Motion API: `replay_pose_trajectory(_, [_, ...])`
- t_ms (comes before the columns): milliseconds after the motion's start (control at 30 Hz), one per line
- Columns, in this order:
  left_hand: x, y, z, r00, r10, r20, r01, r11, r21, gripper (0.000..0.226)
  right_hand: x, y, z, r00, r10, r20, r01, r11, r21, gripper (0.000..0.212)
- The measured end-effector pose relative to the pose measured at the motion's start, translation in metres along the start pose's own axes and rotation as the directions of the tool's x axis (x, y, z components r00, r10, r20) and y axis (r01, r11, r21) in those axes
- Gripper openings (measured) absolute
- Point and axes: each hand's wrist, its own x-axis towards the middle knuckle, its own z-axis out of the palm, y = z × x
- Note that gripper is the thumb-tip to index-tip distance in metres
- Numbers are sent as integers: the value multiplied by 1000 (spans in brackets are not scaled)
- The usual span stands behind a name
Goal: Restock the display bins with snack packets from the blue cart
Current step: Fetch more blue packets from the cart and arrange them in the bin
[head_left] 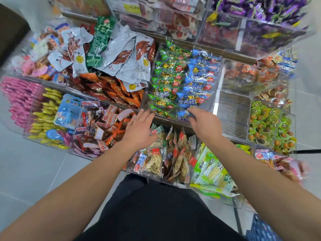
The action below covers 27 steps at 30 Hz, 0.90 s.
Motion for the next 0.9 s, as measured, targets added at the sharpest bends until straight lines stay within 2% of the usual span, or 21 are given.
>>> replay_pose_trajectory(167, [-2,-3,-1,1000,24,-6,-24,1000,-19,81,16,-6,-4,997,-7,75,23,977,-210,11])
replay_pose_trajectory(333, [-2,-9,-3,998,58,27,-57,998,-21,82,22,-18,9,993,56,100,-29,968,-251,12])
replay_pose_trajectory(567, [1,-17,-6,991,93,91,-91,996,-24,88,3,-21,2,979,188,78,-187,982,-20,34])
replay_pose_trajectory(667, [-1,-18,-8,989,127,72,-122,990,-69,84,-17,-23,-1,962,267,-56,-262,961,84,45])
replay_pose_trajectory(767, [-5,-17,-13,990,141,-8,-141,980,-143,72,-40,-29,-5,918,351,-186,-316,929,193,49])
replay_pose_trajectory(833, [-13,-12,-14,990,132,-55,-140,970,-198,64,-60,-35,-7,891,388,-234,-325,907,269,51])
replay_pose_trajectory(900, [-27,-2,-11,992,114,-45,-122,962,-244,59,-86,-43,-5,858,441,-264,-335,870,363,51])
